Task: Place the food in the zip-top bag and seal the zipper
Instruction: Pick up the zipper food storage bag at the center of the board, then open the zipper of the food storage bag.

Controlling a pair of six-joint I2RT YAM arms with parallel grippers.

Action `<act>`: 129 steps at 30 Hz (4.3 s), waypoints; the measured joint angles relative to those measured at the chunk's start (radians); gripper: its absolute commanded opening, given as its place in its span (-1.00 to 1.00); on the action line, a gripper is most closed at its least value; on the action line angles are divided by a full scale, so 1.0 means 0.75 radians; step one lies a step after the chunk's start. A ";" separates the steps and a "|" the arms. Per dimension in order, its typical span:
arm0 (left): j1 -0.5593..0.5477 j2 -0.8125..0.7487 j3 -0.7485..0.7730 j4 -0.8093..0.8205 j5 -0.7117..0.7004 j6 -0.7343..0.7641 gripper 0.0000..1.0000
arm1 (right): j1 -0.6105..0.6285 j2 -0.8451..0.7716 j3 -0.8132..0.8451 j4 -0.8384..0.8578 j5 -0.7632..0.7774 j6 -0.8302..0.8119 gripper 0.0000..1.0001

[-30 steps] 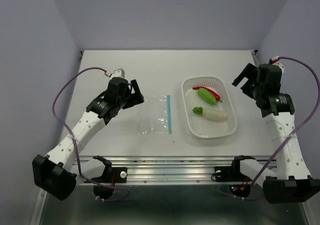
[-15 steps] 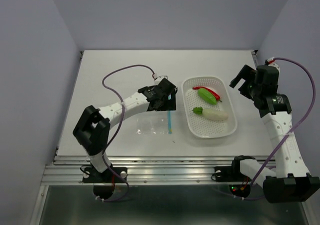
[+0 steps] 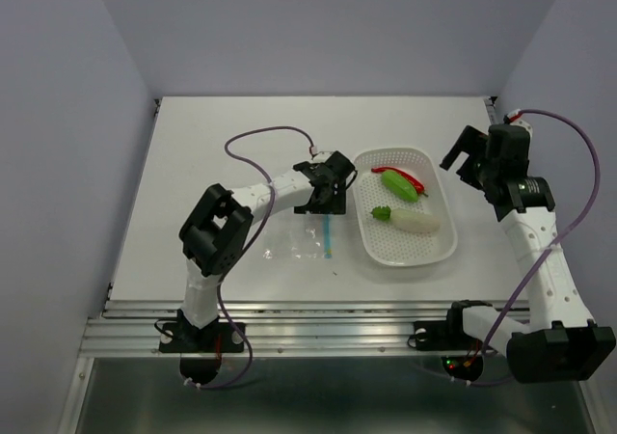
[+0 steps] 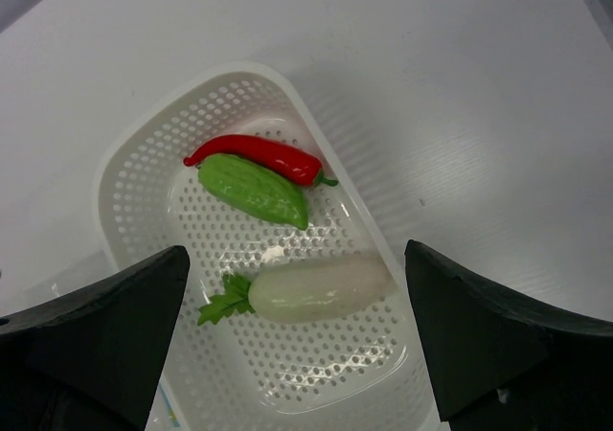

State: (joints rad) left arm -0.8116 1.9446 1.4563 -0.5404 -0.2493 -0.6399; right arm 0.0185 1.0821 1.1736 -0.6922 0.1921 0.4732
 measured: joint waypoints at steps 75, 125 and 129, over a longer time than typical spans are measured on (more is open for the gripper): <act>0.014 -0.645 -0.249 0.194 -0.003 -0.043 -1.00 | 0.355 0.043 -0.061 0.258 -0.647 -0.122 1.00; 0.024 -0.813 -0.363 0.165 -0.097 -0.132 -1.00 | 1.050 0.767 0.317 0.276 0.099 0.099 -0.74; 0.066 -0.807 -0.351 0.065 -0.215 -0.155 -1.00 | 1.051 0.777 0.323 0.228 0.158 0.099 -0.85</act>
State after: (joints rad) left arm -0.7620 1.3392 1.1931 -0.4919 -0.4107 -0.7559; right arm 0.8066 1.6650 1.4162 -0.5209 0.3107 0.5472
